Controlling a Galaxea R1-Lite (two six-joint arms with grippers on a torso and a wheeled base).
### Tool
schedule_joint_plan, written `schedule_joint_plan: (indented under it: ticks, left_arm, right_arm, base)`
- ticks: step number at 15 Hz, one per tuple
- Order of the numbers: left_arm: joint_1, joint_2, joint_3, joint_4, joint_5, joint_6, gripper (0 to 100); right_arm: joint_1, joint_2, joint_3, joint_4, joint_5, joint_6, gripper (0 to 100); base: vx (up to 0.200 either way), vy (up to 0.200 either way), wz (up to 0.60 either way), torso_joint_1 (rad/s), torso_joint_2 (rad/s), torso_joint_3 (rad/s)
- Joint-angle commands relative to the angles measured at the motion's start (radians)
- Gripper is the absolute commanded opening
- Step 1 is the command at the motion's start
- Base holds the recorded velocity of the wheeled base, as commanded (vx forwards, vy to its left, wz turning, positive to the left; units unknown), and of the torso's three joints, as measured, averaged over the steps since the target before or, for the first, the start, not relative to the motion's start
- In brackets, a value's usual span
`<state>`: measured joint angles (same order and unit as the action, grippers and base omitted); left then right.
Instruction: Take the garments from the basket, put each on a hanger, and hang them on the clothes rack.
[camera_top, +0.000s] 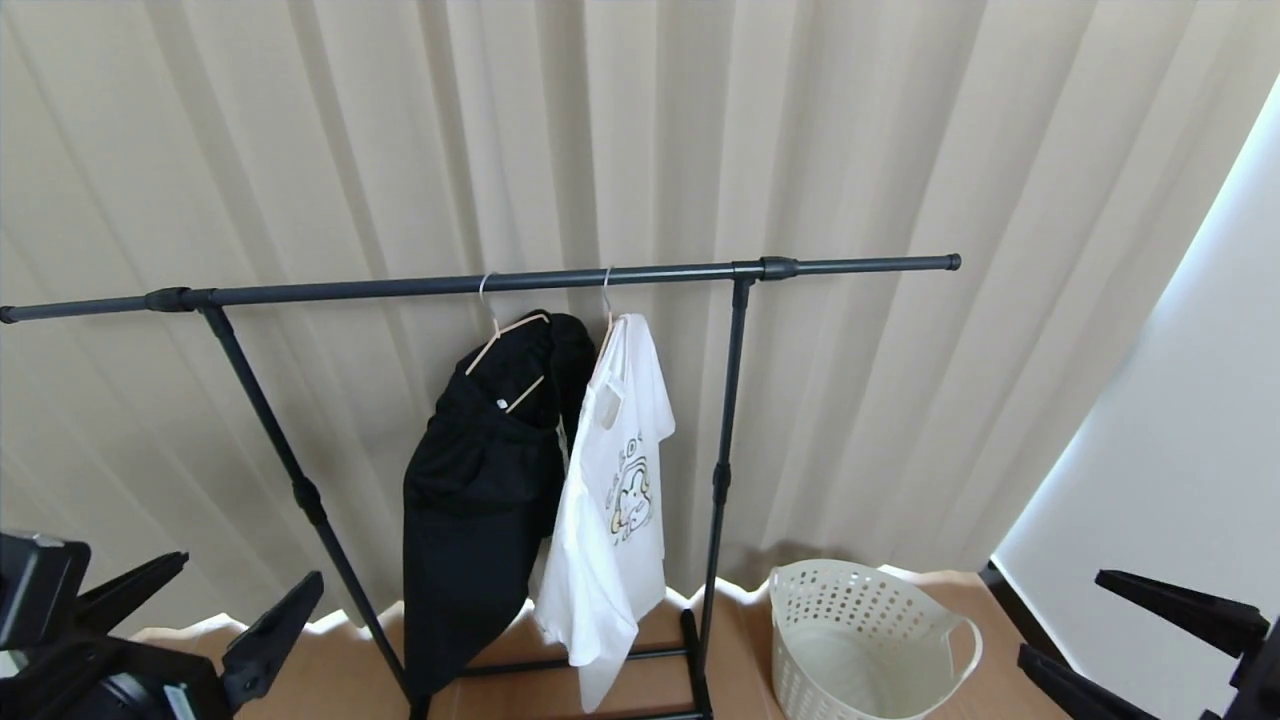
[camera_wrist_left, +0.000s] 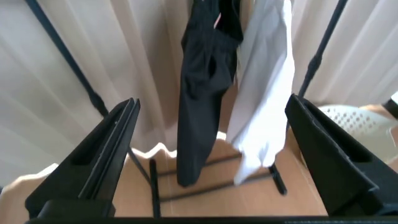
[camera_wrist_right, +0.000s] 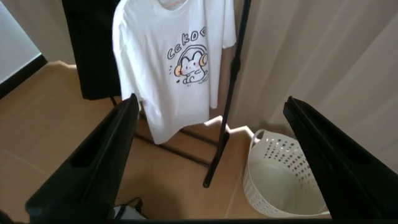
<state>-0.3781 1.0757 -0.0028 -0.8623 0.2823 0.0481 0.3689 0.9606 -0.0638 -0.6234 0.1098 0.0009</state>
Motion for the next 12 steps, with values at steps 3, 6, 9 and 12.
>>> schedule_joint_plan:
  ticks: [3,6,9,12]
  left_arm:
    - [-0.005,-0.401,0.003,0.457,-0.046,-0.01,100]
    - [-0.01,-0.56,0.003,0.717,-0.095,-0.014,100]
    - [0.021,-0.683,0.003,0.824,-0.149,-0.025,100]
    - [0.272,-0.695,0.003,0.824,-0.149,-0.022,100]
  right_arm:
    - [0.005,-0.307,0.064,0.231,-0.019,0.002,100]
    - [0.005,-0.456,0.064,0.406,-0.019,0.002,100]
    - [-0.027,-0.569,0.064,0.538,-0.053,-0.001,100]
    - [-0.071,-0.62,0.064,0.576,-0.111,-0.007,100]
  base:
    - [0.0,0.0,0.0,0.0,0.0,0.0]
    - [0.0,0.0,0.0,0.0,0.0,0.0]
    - [0.0,0.0,0.0,0.0,0.0,0.0]
    - [0.0,0.0,0.0,0.0,0.0,0.0]
